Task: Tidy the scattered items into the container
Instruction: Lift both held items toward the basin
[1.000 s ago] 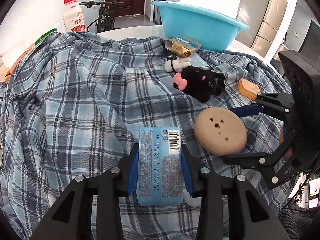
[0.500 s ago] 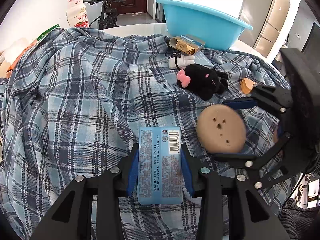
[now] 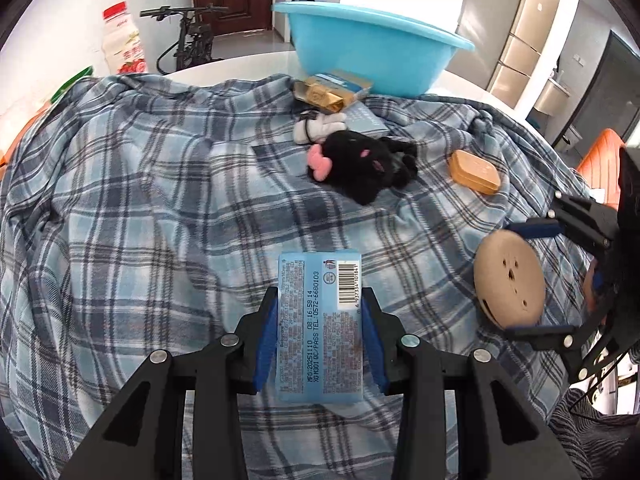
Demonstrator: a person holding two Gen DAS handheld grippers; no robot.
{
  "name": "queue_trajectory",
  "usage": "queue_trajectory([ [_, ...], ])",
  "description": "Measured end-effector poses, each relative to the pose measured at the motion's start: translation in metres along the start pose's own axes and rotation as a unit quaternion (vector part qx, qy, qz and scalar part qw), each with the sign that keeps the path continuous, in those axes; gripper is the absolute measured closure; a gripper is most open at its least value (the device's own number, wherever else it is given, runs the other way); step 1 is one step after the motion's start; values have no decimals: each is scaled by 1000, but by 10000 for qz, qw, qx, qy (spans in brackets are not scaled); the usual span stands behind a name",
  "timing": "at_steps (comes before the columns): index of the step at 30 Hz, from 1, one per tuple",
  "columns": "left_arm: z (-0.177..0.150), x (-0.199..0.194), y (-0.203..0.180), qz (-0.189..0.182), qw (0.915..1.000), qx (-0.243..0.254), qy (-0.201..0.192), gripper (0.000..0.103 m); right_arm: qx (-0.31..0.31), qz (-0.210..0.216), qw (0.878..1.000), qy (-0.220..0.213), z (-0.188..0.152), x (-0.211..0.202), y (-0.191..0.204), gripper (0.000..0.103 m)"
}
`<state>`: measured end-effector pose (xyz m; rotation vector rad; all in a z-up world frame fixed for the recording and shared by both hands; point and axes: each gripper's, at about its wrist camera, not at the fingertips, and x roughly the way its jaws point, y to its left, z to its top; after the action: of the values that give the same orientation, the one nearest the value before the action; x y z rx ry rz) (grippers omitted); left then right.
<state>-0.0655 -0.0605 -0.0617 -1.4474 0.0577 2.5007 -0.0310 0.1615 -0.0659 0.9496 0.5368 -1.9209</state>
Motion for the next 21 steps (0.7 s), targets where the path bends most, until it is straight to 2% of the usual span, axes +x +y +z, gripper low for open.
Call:
queue_trajectory([
  [4, 5, 3, -12, -56, 9999, 118, 35, 62, 105, -108, 9999, 11, -10, 3, 3, 20],
  [8, 8, 3, -21, -89, 9997, 214, 39, 62, -63, -286, 9995, -118, -9, 4, 8, 14],
  [14, 9, 4, -25, -87, 9997, 214, 66, 62, -230, -268, 9994, -11, -11, 11, 11, 12],
  [21, 10, 9, -31, -88, 9996, 252, 120, 62, 595, 238, 9979, -40, -17, 8, -6, 13],
])
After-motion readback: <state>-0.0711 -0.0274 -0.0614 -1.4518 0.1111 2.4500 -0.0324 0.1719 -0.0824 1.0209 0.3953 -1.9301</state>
